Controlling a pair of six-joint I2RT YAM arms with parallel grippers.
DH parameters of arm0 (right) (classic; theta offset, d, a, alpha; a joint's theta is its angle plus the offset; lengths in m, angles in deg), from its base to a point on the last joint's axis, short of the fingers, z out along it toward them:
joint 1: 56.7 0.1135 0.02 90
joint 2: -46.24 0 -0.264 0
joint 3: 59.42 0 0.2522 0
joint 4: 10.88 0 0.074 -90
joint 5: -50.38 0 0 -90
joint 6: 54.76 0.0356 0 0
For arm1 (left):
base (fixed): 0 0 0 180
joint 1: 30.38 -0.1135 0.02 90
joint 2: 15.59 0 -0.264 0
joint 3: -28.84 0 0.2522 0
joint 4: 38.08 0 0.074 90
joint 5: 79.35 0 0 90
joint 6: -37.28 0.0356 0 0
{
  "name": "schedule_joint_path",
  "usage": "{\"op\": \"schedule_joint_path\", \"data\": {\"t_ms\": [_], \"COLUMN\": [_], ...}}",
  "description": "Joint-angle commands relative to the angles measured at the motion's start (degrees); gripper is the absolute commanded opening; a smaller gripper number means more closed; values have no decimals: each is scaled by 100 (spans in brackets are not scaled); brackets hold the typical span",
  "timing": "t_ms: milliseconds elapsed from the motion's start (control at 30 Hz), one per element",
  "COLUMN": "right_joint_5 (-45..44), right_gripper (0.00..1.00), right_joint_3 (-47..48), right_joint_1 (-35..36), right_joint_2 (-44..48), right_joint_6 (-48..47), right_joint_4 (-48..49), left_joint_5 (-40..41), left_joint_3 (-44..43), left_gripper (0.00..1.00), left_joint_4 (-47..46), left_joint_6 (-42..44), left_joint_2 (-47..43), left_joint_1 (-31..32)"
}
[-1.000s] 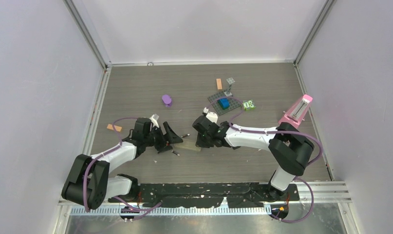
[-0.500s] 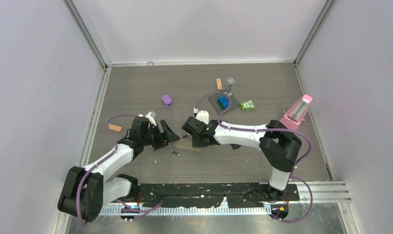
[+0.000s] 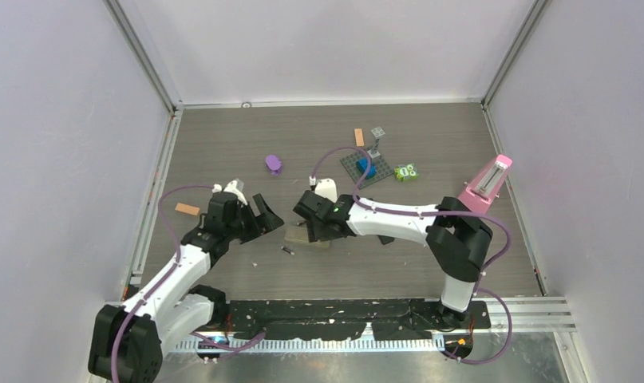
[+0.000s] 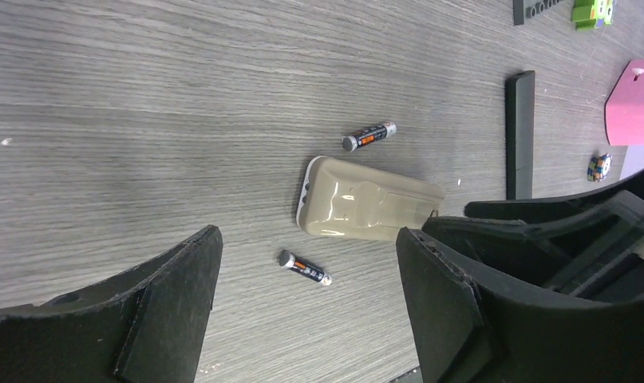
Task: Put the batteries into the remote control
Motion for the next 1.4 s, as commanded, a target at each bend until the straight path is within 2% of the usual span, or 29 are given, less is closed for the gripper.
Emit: {"op": "schedule_joint_path", "data": {"t_ms": [0,133,267,400,467,700,967,1100,1167,1200,1267,1367], "right_joint_5": [-140,458,1246,1637,1856,2128,2317,2709,2818,2842,2867,2913], "right_gripper": [65,77,88,93,93,91,87,78,65,51,36,26], "right_joint_3": [252,234,125,52,110,375,407,501,557,594,614,493], "right_joint_1": [33,28,20,-152,-228,-268,-476,-561,-574,-579,-592,-627], "right_joint_2": [743,823,770,700,577,-159,-556,-748,-855,-884,-939,-761], "right_joint_6": [-734,-2153,-3655,-4682,-5198,-5907,-6024,-6100,-6099,-6080,-5948,-5606], "right_joint_4": [406,932,961,639,408,10,364,255,132,45,26,212], "left_joint_5": [296,276,201,324,455,906,1005,972,999,1011,995,809], "left_joint_3": [-244,-300,-422,-474,-471,-511,-639,-740,-794,-827,-888,-942], "left_gripper": [82,83,87,99,100,100,99,99,98,97,96,94], "left_joint_4": [233,355,527,625,653,816,983,983,988,988,984,887], "left_joint_6": [128,154,219,410,447,534,472,493,481,477,435,350], "left_joint_2": [-320,-606,-765,-1005,-1136,-1471,-1376,-1266,-1220,-1204,-1146,-1038], "left_joint_1": [-34,-34,-34,-34,-34,-34,-43,-43,-49,-51,-56,-65]}}
